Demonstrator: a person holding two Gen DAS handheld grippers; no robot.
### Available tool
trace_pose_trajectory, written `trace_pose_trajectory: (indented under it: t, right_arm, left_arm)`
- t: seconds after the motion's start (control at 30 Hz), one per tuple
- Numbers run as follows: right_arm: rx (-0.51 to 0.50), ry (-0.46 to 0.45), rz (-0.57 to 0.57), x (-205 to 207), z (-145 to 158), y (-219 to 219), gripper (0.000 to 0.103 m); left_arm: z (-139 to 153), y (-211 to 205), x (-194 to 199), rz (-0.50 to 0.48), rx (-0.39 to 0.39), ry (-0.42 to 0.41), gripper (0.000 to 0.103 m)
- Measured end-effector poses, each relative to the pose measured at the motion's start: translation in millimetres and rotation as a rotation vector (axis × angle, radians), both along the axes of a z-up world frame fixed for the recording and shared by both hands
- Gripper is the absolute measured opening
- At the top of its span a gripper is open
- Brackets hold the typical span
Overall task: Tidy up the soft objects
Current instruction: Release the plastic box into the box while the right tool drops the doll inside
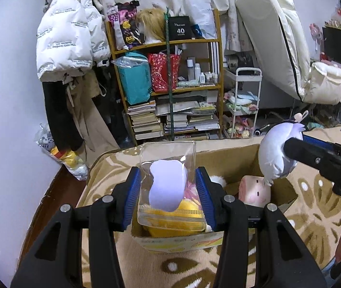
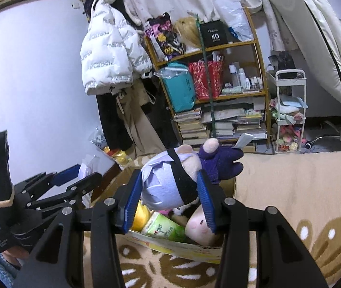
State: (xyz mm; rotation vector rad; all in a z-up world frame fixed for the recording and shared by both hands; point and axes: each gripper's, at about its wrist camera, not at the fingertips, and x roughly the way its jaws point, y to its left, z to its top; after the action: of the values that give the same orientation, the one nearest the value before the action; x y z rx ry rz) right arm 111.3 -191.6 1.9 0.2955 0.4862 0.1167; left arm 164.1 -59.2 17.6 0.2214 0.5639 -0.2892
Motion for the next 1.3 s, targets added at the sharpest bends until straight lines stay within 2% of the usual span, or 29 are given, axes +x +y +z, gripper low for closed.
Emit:
trace_pose_trajectory:
  t: [0.3,0.43,0.6,0.77,0.83,0.87,0.93,1.07,1.13,1.2,1.3]
  right_arm:
    - [0.04,0.059,0.009,21,-24,-11,0.05]
    - [0.06,0.073,0.037,26,-33,-14,0.051]
    - [0.063,0.084,0.045,29,-37,-11,0.053]
    - [0.042,0.087,0.047,26,-36,-7,0.063]
    - [0.038,0.084,0.042,23,-34,-7,0.066]
    - [0.035,0.082,0.038,21,-32,-8,0.067]
    - [0.03,0.077,0.03,17,-29,-8,0.079]
    - [-0.003,0.06,0.01,5,-19,-8,0.088]
    - [-0.012,0.062,0.005,-1,-15,-8,0.099]
    - [-0.011,0.063,0.003,-7,-11,-8,0.103]
    - [-0.025,0.067,-0.008,-16,-5,-5,0.103]
  left_arm:
    - [-29,-12,24,-0.026,-0.019,0.088,0.047]
    - [-35,-15,29,-0.029,-0.016,0.1,0.048]
    - [-39,-14,26,-0.023,0.001,0.092,0.064]
    - [-42,-9,18,-0.002,0.033,0.092,0.071]
    - [-40,-7,14,0.012,0.038,0.083,0.079]
    - [-38,-5,11,0.016,0.037,0.076,0.08]
    - [-34,-1,5,0.025,0.036,0.076,0.083]
    - [-22,5,-9,0.042,0.023,0.055,0.089]
    - [-16,6,-17,0.047,0.037,0.035,0.093]
    - [-11,7,-28,0.04,0.047,0.014,0.095]
    - [-5,9,-40,0.039,0.051,0.006,0.095]
